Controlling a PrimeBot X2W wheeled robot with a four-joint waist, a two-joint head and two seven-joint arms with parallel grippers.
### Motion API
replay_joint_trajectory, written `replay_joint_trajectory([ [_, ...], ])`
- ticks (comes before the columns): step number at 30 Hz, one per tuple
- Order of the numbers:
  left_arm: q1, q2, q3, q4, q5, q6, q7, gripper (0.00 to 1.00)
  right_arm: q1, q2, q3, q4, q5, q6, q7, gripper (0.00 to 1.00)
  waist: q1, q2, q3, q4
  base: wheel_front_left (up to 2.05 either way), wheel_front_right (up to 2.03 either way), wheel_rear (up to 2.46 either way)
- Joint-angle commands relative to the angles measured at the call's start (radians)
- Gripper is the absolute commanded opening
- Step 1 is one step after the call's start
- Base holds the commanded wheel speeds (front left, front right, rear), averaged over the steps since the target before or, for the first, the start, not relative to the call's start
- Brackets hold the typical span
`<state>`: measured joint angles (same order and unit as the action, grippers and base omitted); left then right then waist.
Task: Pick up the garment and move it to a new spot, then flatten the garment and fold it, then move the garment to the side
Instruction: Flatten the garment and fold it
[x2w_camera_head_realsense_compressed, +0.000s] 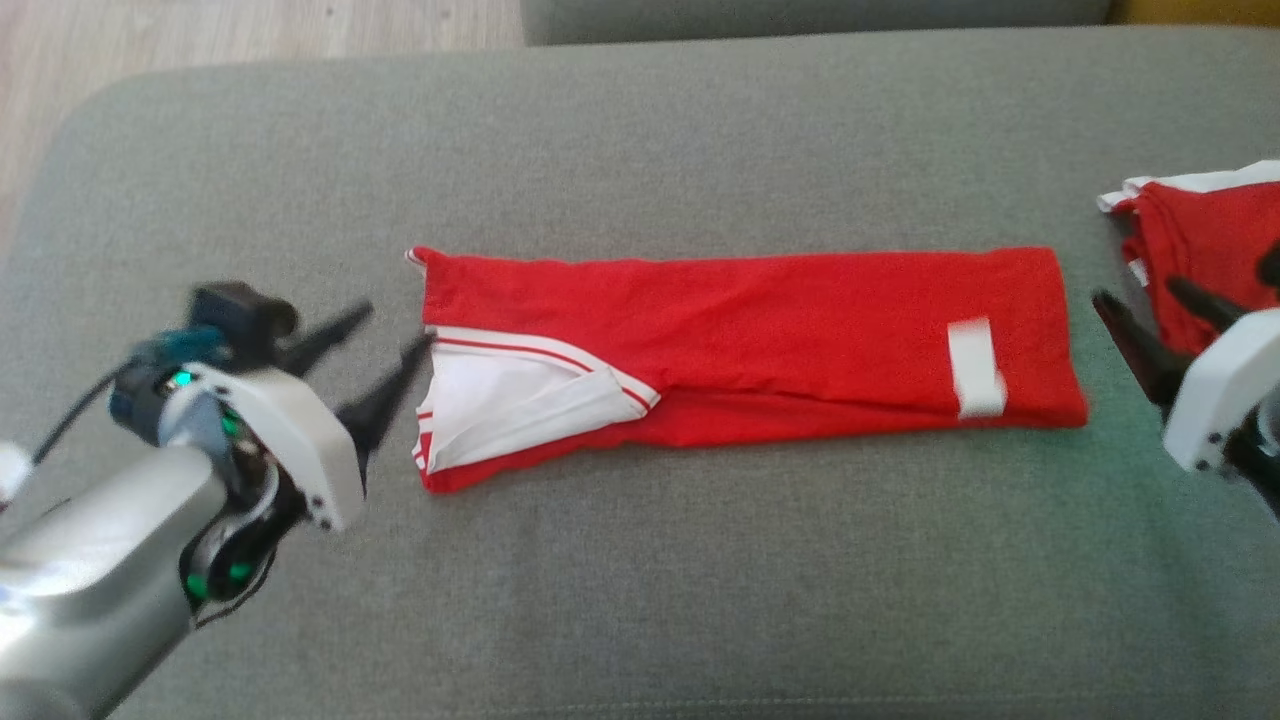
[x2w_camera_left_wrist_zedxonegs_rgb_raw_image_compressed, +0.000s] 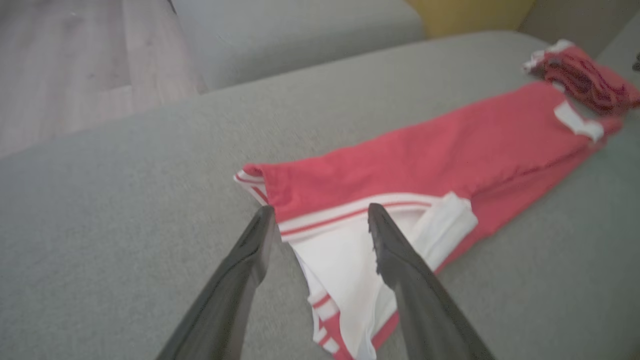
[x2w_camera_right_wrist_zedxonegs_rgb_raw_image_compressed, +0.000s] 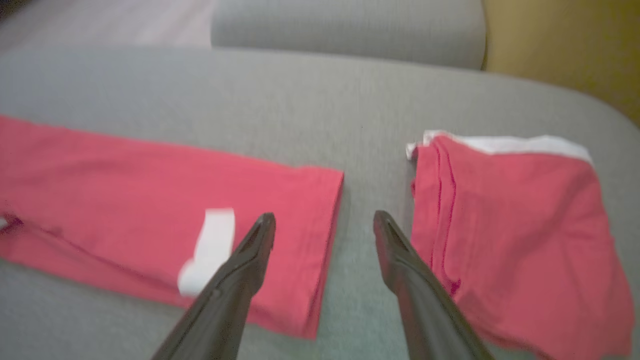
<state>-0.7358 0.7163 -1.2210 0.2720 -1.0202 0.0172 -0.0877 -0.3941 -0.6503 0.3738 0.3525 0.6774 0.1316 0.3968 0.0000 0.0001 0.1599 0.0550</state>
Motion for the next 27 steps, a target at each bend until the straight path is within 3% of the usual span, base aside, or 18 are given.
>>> replay_joint_trajectory([
  [1,-0.022,0.021,0.079,-0.005,-0.016,0.026,-0.052,1.0,-0.003,0.004,-0.021,-0.041,-0.002,-0.001,-0.037,1.0,0.0,-0.0001,-0.015,-0.004,0.0,0.0,0.0],
  [2,-0.003,-0.002,0.137,-0.001,-0.046,0.071,-0.124,1.0,-0.001,0.039,-0.051,-0.058,-0.015,-0.001,-0.093,1.0,0.0,-0.0001,-0.027,-0.006,0.0,0.0,0.0],
  [4,0.008,-0.014,0.168,-0.002,-0.055,0.091,-0.146,1.0,0.002,0.057,-0.063,-0.067,-0.025,-0.001,-0.119,1.0,0.0,-0.0001,-0.032,-0.006,0.0,0.0,0.0],
  [7,0.053,-0.065,0.297,-0.023,-0.065,0.143,-0.172,1.0,0.02,0.124,-0.108,-0.085,-0.041,-0.001,-0.201,1.0,0.0,-0.0001,-0.046,-0.005,0.0,0.0,0.0],
  [8,0.075,-0.09,0.371,-0.042,-0.047,0.158,-0.173,1.0,0.028,0.146,-0.12,-0.092,-0.051,-0.001,-0.229,1.0,0.0,-0.0001,-0.049,-0.003,0.0,0.0,0.0],
  [9,0.144,-0.147,0.521,-0.086,0.021,0.174,-0.173,1.0,0.043,0.193,-0.149,-0.1,-0.075,-0.001,-0.285,1.0,0.0,-0.0001,-0.054,-0.002,0.0,0.0,0.0],
  [11,0.23,-0.213,0.651,-0.128,0.105,0.171,-0.174,1.0,0.06,0.243,-0.174,-0.104,-0.103,-0.001,-0.337,1.0,0.0,-0.0001,-0.059,-0.003,0.0,0.0,0.0],
  [17,0.474,-0.431,0.938,-0.204,0.333,0.104,-0.174,1.0,0.119,0.375,-0.23,-0.087,-0.178,-0.001,-0.476,1.0,0.0,-0.0001,-0.079,-0.005,0.0,0.0,0.0],
  [21,0.573,-0.541,1.046,-0.204,0.469,0.013,-0.174,1.0,0.137,0.433,-0.249,-0.048,-0.228,-0.001,-0.529,1.0,0.0,-0.0001,-0.079,-0.006,0.0,0.0,0.0],
  [27,0.587,-0.621,1.117,-0.173,0.595,-0.096,-0.174,1.0,0.117,0.487,-0.305,0.001,-0.281,-0.001,-0.556,1.0,0.0,-0.0001,-0.048,0.008,0.0,0.0,0.0],
])
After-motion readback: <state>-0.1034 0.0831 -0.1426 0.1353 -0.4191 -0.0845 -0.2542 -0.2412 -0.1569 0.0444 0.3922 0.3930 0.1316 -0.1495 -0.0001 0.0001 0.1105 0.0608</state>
